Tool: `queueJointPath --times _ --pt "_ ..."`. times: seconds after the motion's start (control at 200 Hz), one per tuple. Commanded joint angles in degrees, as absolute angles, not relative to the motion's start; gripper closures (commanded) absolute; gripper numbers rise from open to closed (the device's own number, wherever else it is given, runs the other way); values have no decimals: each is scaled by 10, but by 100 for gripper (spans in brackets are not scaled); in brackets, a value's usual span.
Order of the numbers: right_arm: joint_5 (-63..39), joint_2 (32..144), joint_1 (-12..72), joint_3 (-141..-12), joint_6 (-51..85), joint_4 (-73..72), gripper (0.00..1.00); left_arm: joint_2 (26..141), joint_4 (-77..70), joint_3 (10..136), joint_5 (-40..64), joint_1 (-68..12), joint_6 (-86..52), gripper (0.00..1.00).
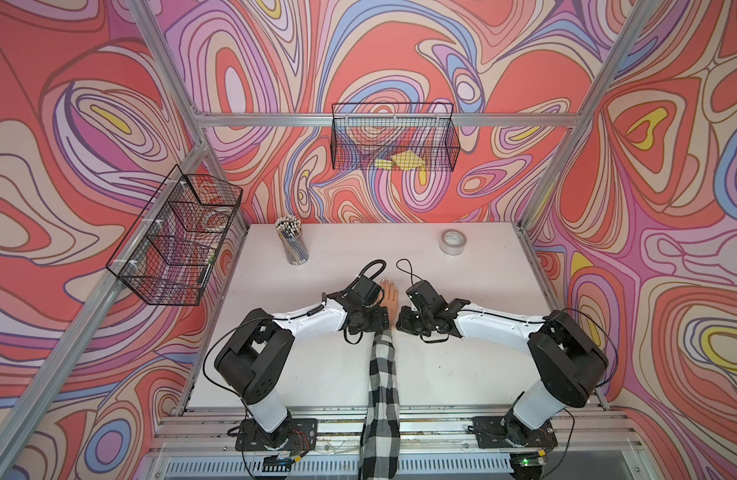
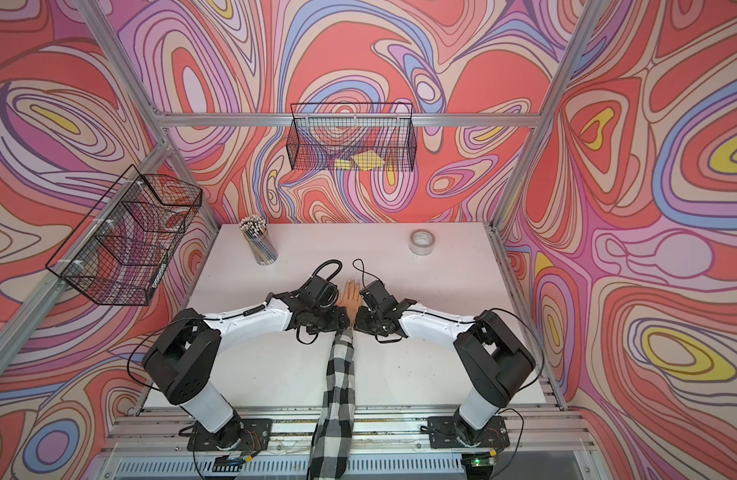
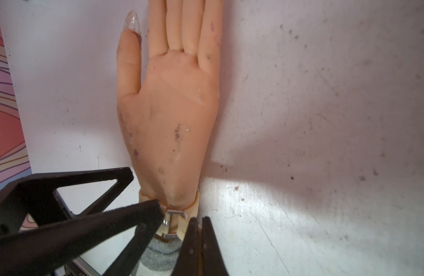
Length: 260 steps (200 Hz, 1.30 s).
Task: Take off the watch
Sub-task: Untie the watch from the hand.
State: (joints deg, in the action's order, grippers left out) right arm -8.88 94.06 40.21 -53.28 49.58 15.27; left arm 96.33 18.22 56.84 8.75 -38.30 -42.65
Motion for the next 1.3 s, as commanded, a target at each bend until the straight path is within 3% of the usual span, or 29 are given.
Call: queueJointPath --times 0.0,0.556,0.956,1.297 --pt "-89 939 405 -536 491 156 100 949 205 555 73 -382 -427 18" --pt "-107 939 405 -568 488 168 100 935 192 533 77 -379 -430 18" --pt "-91 848 384 -552 492 188 60 923 192 527 78 -374 -427 18" --pt "-138 813 343 -460 537 108 57 908 194 524 78 -369 -425 18"
